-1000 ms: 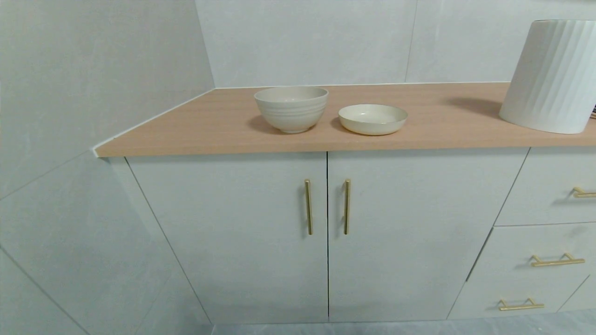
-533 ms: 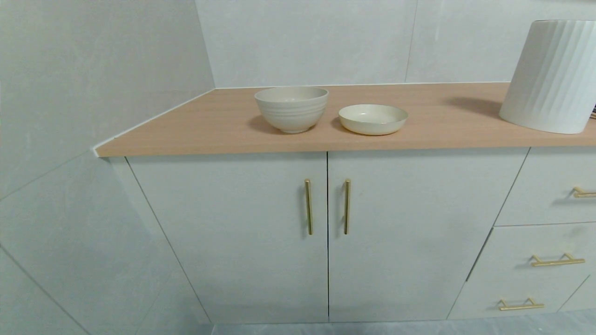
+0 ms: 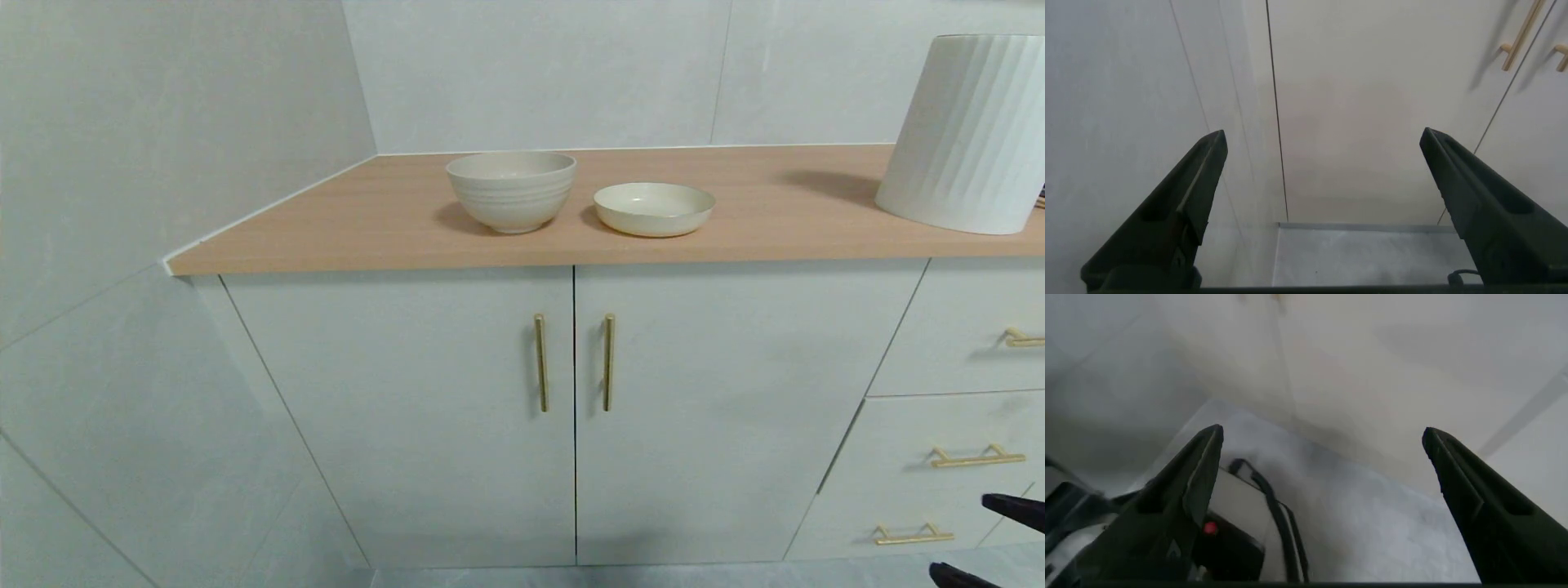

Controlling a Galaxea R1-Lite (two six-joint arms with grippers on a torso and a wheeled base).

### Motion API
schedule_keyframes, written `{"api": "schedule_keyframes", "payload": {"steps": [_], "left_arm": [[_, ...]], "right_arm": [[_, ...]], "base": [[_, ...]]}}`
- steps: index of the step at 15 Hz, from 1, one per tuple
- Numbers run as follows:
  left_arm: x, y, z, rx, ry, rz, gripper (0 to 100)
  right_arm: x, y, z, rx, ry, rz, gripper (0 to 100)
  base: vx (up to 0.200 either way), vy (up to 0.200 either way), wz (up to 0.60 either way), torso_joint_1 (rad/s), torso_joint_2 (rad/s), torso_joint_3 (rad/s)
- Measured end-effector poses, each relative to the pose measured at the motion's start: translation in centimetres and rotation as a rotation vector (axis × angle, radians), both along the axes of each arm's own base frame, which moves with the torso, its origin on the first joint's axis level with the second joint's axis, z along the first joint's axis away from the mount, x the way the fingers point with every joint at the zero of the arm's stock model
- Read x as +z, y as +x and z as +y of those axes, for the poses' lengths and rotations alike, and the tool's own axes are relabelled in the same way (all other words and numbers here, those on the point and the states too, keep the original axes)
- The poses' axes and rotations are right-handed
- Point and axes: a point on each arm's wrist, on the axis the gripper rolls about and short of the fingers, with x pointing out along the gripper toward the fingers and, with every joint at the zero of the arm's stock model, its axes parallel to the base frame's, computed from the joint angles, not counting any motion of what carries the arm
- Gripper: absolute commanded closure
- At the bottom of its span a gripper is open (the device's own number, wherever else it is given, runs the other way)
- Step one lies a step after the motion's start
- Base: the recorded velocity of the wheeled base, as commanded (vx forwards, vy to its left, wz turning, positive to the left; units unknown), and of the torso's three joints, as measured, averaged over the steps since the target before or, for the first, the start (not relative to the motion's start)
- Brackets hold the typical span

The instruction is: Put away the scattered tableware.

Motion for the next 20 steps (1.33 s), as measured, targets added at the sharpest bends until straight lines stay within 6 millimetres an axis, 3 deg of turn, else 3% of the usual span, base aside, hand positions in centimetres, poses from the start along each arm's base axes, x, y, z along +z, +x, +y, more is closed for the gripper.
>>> {"api": "schedule_keyframes", "payload": {"steps": [3,6,9,14,17,20], "left_arm": [[0.0,0.0,0.0,0.000,0.000,0.000,0],[0.0,0.0,0.0,0.000,0.000,0.000,0],[0.0,0.0,0.0,0.000,0.001,0.000,0],[0.0,0.0,0.0,0.000,0.001,0.001,0],[0.0,0.0,0.0,0.000,0.001,0.000,0],[0.0,0.0,0.0,0.000,0.002,0.000,0]], "right_arm": [[2.8,4.6,2.7,0.094,-0.012,-0.004,0],[5.3,8.6,6.7,0.161,0.009,-0.001,0],[5.3,10.7,10.9,0.198,0.038,0.067,0],[7.7,13.2,14.4,0.196,0.215,0.137,0],[7.4,14.8,15.7,0.194,0.239,0.163,0],[5.3,17.2,17.6,0.194,0.259,0.142,0]], "base": [[0.000,0.000,0.00,0.000,0.00,0.000],[0.000,0.000,0.00,0.000,0.00,0.000],[0.000,0.000,0.00,0.000,0.00,0.000],[0.000,0.000,0.00,0.000,0.00,0.000],[0.000,0.000,0.00,0.000,0.00,0.000],[0.000,0.000,0.00,0.000,0.00,0.000]]}}
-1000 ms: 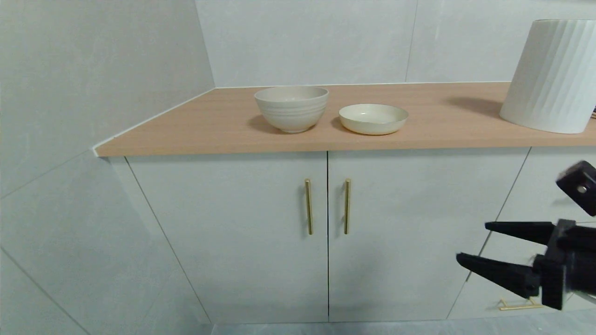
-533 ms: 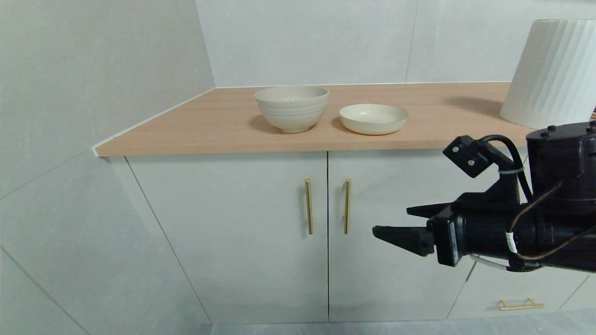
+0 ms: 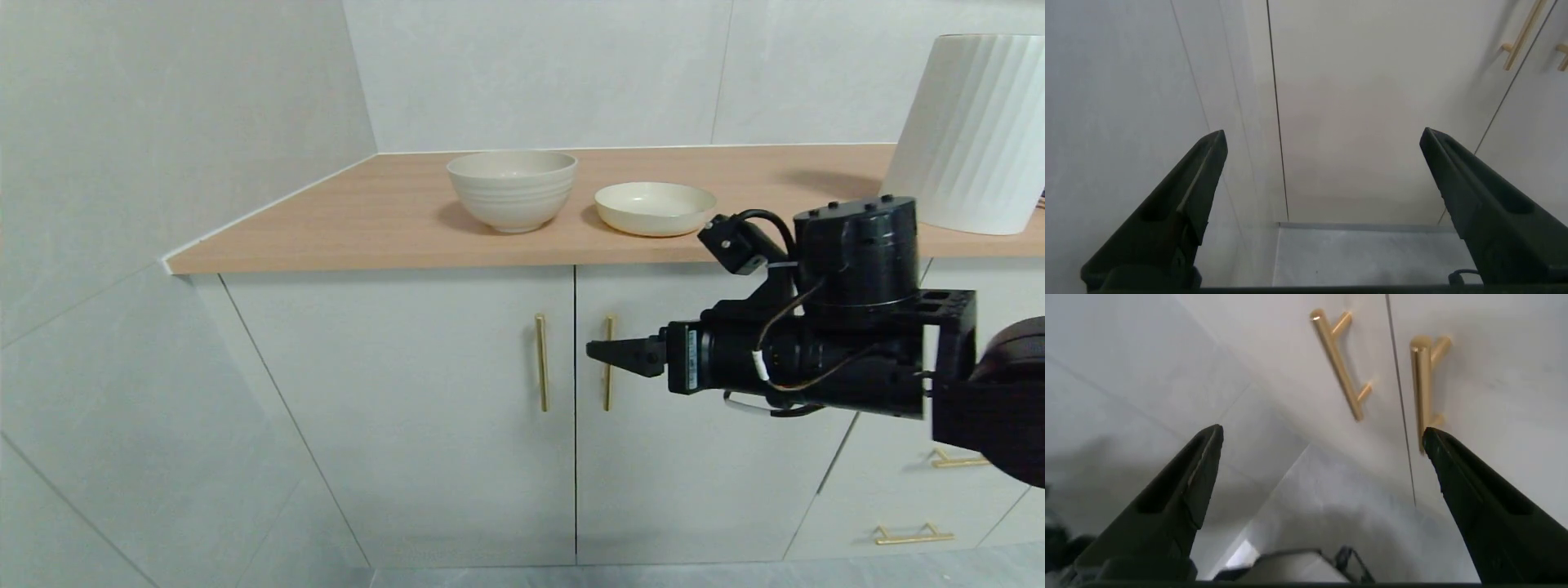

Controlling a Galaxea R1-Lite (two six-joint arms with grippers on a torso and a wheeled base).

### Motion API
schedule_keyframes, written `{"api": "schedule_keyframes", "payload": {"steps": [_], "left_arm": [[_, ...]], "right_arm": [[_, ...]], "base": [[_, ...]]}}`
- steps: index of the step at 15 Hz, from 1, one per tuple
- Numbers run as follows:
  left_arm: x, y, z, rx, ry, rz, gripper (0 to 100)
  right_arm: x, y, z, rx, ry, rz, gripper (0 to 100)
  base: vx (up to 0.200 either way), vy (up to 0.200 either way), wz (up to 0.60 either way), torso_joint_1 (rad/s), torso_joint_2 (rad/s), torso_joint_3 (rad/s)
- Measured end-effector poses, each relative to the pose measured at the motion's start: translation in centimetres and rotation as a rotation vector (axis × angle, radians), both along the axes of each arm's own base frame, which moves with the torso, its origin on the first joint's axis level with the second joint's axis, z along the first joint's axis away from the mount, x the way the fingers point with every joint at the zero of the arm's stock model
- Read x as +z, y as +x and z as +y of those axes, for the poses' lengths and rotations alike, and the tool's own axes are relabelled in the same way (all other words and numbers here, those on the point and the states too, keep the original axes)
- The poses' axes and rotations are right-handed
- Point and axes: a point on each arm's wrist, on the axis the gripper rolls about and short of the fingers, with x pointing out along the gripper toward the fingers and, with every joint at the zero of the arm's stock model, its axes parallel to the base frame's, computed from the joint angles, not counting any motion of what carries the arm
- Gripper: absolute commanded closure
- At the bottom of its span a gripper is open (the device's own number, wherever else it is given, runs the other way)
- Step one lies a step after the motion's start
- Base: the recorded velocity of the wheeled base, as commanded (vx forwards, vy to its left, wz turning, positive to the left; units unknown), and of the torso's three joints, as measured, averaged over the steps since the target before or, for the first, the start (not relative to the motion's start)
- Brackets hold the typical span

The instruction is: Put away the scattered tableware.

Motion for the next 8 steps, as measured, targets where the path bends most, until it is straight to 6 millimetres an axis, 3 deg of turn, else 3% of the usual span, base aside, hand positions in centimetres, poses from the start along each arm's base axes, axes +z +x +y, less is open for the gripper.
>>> {"api": "schedule_keyframes", "payload": {"steps": [4,8], "left_arm": [[0.0,0.0,0.0,0.000,-0.001,0.000,0],[0.0,0.0,0.0,0.000,-0.001,0.000,0]], "right_arm": [[-3.3,2.5,1.9,-0.036,0.050,-0.012,0],[-5.4,3.3,2.3,-0.060,0.024,0.020,0]], "base": [[0.000,0.000,0.00,0.000,0.00,0.000],[0.000,0.000,0.00,0.000,0.00,0.000]]}}
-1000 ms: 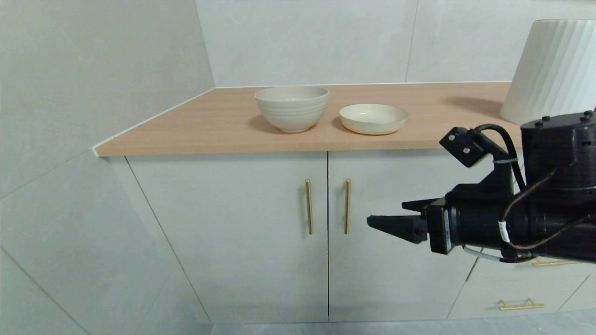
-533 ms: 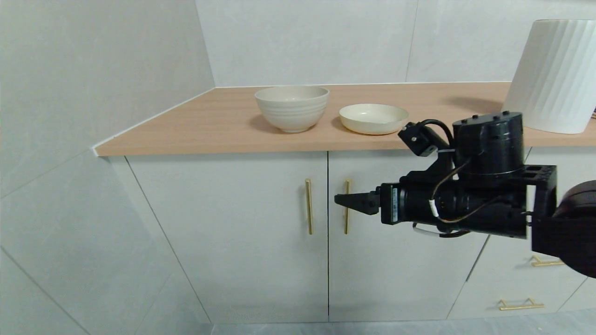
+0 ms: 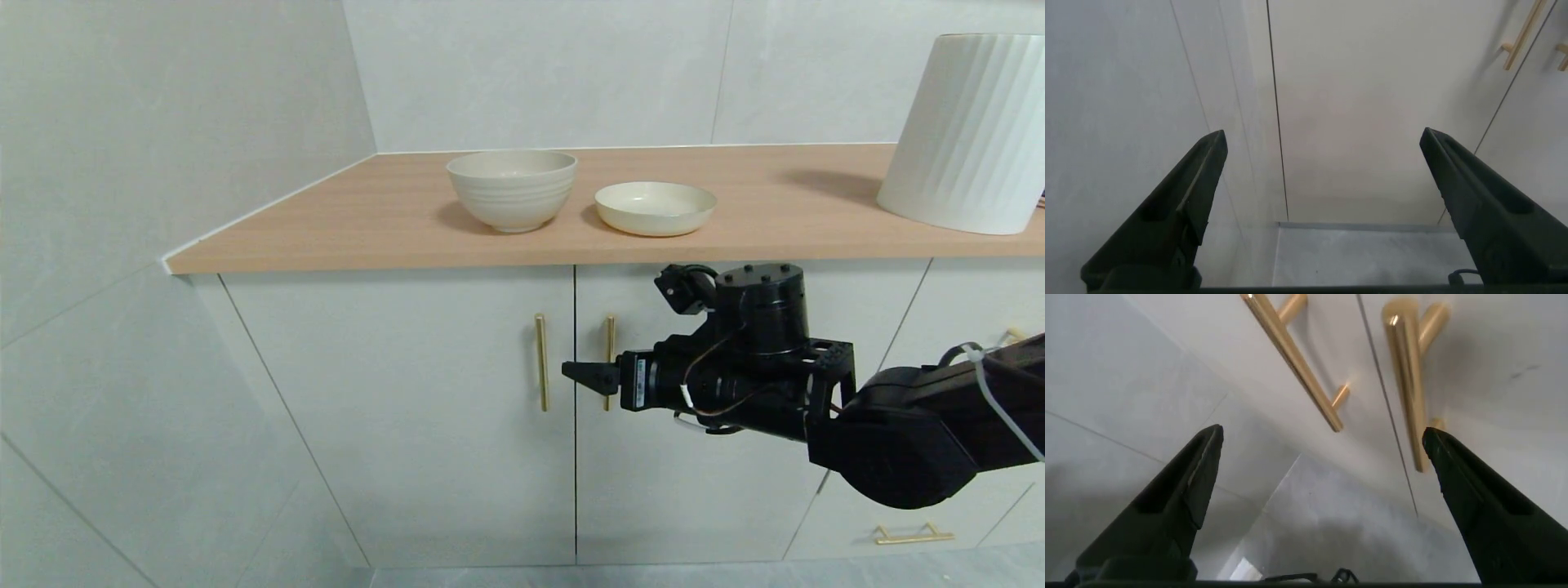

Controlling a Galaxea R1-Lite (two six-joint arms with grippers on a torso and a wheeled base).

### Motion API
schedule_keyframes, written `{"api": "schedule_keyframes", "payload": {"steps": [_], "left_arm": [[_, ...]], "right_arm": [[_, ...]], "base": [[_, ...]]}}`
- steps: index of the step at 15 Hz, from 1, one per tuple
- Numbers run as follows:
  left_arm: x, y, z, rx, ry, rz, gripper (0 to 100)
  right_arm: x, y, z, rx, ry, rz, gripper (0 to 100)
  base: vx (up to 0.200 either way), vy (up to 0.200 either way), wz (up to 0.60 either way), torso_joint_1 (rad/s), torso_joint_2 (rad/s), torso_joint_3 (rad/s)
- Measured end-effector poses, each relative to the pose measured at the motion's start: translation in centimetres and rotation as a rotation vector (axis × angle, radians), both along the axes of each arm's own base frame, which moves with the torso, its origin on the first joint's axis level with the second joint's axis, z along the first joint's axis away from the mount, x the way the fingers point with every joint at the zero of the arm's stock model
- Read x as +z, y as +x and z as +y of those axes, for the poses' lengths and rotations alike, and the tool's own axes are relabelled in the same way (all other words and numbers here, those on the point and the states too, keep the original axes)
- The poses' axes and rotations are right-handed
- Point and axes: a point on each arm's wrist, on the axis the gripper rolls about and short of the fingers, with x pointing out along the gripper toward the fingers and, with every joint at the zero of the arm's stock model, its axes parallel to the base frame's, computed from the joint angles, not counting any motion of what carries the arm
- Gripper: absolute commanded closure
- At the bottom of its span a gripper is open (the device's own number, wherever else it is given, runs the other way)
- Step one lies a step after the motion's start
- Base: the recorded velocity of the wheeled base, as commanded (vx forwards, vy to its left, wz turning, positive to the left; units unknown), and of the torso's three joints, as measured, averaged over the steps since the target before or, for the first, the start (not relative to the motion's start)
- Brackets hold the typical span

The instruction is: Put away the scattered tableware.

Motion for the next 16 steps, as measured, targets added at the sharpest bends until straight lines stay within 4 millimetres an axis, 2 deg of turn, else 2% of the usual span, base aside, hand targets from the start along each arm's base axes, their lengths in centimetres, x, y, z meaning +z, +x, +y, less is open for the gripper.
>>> {"api": "schedule_keyframes", "payload": {"steps": [8,16], "left_arm": [[0.0,0.0,0.0,0.000,0.000,0.000,0],[0.0,0.0,0.0,0.000,0.001,0.000,0]], "right_arm": [[-1.9,1.8,0.6,-0.045,0.030,-0.036,0],[-2.1,2.1,0.9,-0.049,0.063,-0.002,0]], "base": [[0.000,0.000,0.00,0.000,0.00,0.000],[0.000,0.000,0.00,0.000,0.00,0.000]]}}
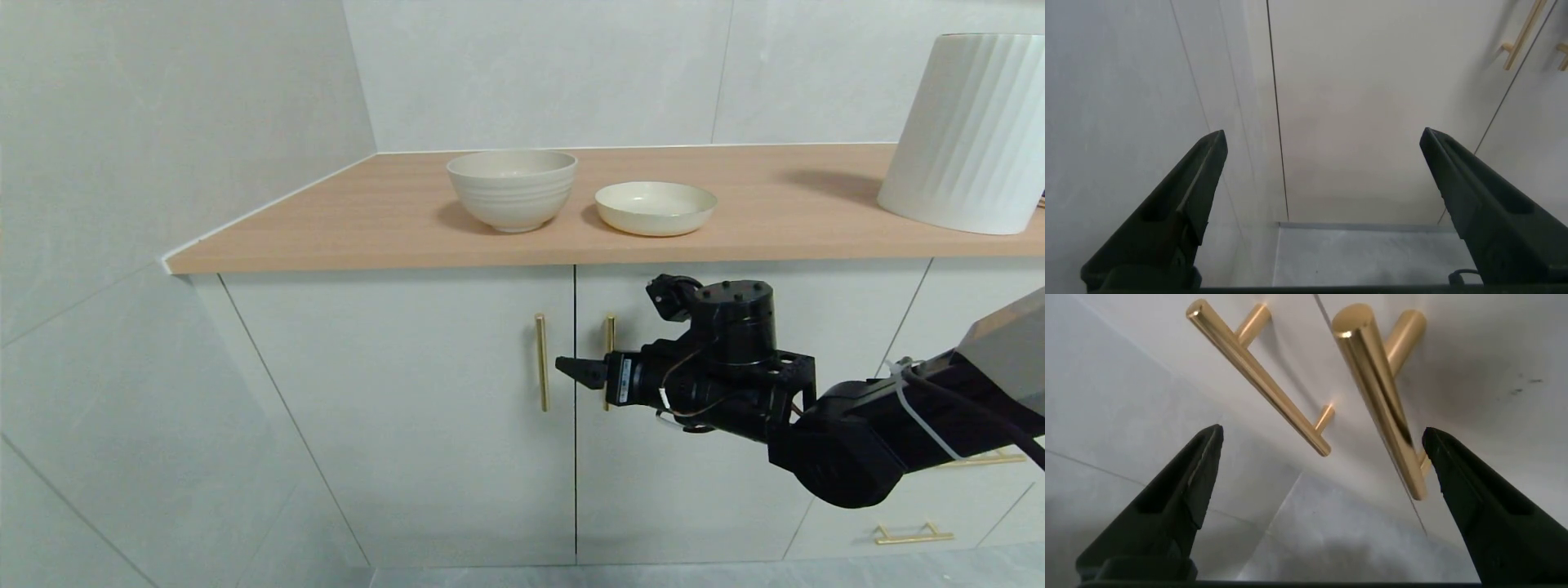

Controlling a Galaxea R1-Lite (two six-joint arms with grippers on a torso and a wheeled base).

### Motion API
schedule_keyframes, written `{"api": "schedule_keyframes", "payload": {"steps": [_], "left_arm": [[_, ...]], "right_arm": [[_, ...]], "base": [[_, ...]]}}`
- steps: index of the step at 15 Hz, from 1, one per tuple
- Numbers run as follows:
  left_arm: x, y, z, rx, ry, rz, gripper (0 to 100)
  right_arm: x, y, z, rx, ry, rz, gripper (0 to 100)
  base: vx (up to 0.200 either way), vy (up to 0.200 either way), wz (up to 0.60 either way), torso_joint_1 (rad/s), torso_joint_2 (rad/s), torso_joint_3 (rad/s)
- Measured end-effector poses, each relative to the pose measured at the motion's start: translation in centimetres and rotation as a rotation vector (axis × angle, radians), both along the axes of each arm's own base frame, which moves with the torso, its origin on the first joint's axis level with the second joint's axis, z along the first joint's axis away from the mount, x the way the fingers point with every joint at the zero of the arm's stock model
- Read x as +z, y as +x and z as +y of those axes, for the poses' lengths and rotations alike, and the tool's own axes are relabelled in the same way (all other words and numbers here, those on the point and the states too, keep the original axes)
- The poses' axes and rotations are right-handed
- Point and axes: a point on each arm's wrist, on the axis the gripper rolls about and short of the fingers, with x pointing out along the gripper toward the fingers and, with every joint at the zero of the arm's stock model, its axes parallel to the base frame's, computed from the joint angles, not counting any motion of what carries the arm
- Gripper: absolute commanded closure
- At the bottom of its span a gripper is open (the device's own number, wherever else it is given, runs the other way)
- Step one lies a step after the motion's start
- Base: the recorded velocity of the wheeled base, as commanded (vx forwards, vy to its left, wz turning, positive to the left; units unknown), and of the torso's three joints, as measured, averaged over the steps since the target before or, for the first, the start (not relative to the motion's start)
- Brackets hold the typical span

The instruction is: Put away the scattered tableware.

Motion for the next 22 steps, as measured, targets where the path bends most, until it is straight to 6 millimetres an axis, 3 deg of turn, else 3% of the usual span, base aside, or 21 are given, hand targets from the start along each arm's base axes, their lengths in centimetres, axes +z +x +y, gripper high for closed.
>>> {"api": "schedule_keyframes", "payload": {"steps": [11,19,22], "left_arm": [[0.0,0.0,0.0,0.000,0.000,0.000,0],[0.0,0.0,0.0,0.000,-0.001,0.000,0],[0.0,0.0,0.0,0.000,0.000,-0.001,0]], "right_arm": [[-0.3,0.1,0.5,-0.003,0.034,0.038,0],[-0.2,-1.3,0.3,0.074,0.038,0.062,0],[-0.2,-2.8,-0.6,0.142,0.038,0.094,0]], "base": [[0.000,0.000,0.00,0.000,0.00,0.000],[0.000,0.000,0.00,0.000,0.00,0.000],[0.000,0.000,0.00,0.000,0.00,0.000]]}}
